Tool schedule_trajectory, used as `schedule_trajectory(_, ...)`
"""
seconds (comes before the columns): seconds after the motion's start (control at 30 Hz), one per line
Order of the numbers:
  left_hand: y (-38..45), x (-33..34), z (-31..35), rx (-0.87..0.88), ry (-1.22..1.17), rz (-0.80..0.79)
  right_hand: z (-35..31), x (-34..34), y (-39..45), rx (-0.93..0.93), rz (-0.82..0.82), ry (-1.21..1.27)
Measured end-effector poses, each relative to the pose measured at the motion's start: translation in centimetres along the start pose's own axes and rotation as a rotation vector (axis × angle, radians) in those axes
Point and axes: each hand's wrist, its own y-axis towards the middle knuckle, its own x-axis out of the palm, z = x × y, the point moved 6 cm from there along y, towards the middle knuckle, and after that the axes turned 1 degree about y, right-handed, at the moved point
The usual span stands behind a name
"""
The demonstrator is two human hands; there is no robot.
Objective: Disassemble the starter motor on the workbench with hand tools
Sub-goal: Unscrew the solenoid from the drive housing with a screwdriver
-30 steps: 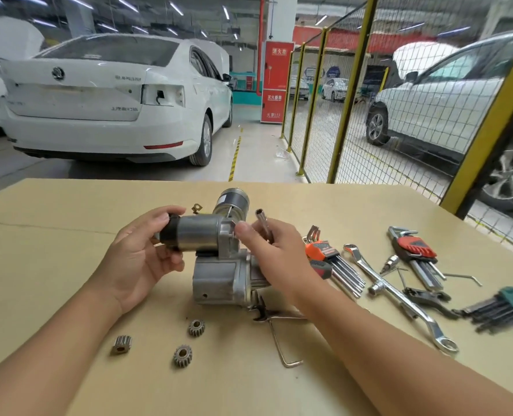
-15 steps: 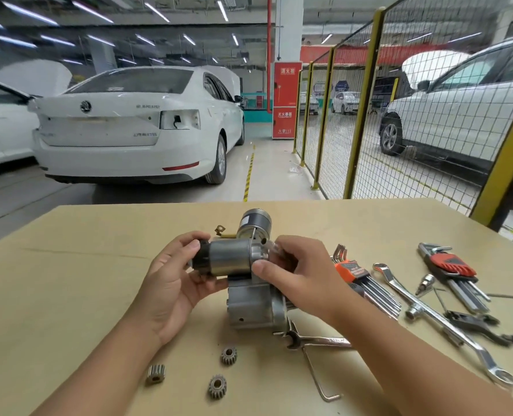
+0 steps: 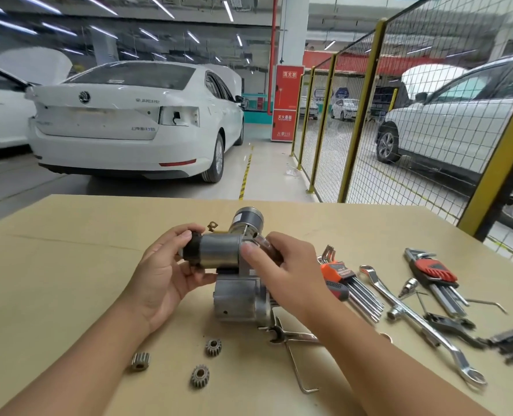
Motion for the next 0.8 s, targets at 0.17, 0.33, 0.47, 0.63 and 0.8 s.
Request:
schedule_trajectory(0.17,0.0,0.0,0.0,-0.014,0.002,-0.009,-0.2,-0.4,0.0,-0.068,-0.063,0.039)
schedule_trajectory(0.33,0.0,-0.1,0.1,-0.014,0.020,-0.009,-0.5,-0.1,0.2,-0.013,-0.010,-0.035)
schedule_trajectory(0.47,0.1,-0.4,0.1,-0.034,0.044,-0.039,-0.6,-0.3,0.1,-0.077,-0.042,-0.018)
schedule_trajectory(0.63,0.1,-0.7,0.2,-0.035,0.057,-0.053,-0.7,-0.6,-0.2,-0.150,-0.041,-0.022)
schedule_trajectory(0.8,0.1,-0.7,0.3,-0.034,0.051,-0.047,-1.1,-0.4,0.2,-0.151,0.003,-0.184)
